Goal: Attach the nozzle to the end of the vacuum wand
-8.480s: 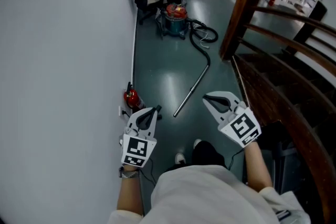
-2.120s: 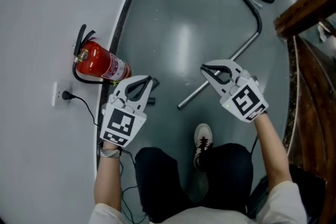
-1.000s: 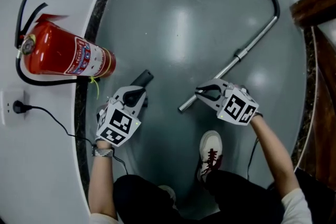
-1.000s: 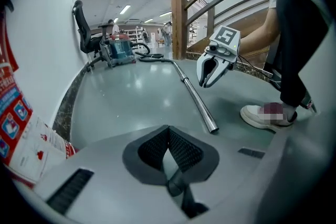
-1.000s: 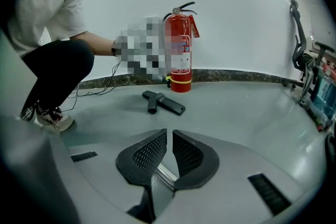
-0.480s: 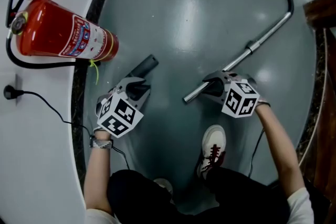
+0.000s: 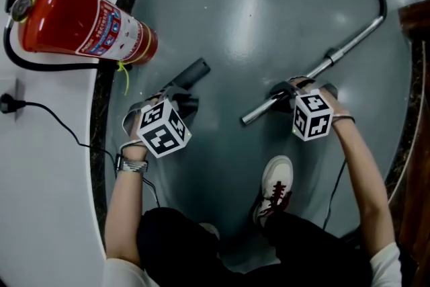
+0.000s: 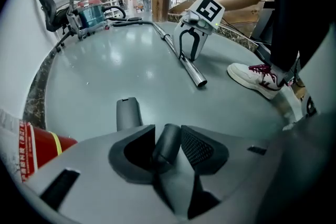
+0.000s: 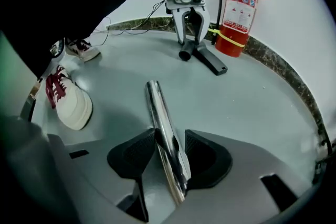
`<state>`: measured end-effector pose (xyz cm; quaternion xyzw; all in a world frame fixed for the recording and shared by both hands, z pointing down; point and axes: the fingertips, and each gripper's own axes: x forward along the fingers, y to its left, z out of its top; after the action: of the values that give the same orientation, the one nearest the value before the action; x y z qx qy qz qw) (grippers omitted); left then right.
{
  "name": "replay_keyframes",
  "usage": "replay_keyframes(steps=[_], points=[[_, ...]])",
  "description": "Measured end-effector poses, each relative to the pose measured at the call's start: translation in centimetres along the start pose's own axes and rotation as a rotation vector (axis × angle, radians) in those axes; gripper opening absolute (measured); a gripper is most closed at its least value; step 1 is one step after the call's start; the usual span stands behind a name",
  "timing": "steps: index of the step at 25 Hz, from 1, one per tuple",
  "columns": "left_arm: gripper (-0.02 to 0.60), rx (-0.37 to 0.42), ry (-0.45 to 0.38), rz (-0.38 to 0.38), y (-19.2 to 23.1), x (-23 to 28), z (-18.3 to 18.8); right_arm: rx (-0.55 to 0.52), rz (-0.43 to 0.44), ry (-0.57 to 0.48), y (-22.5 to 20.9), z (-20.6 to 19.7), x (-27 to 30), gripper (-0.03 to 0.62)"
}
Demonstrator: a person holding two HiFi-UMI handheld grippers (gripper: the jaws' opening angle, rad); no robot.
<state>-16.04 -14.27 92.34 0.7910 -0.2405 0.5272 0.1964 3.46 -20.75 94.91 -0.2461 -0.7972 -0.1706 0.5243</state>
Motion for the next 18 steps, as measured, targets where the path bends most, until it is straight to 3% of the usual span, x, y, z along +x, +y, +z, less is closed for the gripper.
replay_keyframes(steps=[8,11,18], points=[[0.167,0.089,0.112,-0.017,-0.2,1.2,-1.5,-0.077,0.023,0.089,0.4,-0.7,1.3,0.179],[0.199,0.122,0.164,-0.036,-0.6,1.9,-2.4,-0.127,0.011,0.121,0.3,-0.8,2.0,0.178],[0.210,0.232,0.239,-0.023,-0.1,3.1,-2.8,-0.152,0.022,0.103,0.5,-0.9,2.1,0.176]])
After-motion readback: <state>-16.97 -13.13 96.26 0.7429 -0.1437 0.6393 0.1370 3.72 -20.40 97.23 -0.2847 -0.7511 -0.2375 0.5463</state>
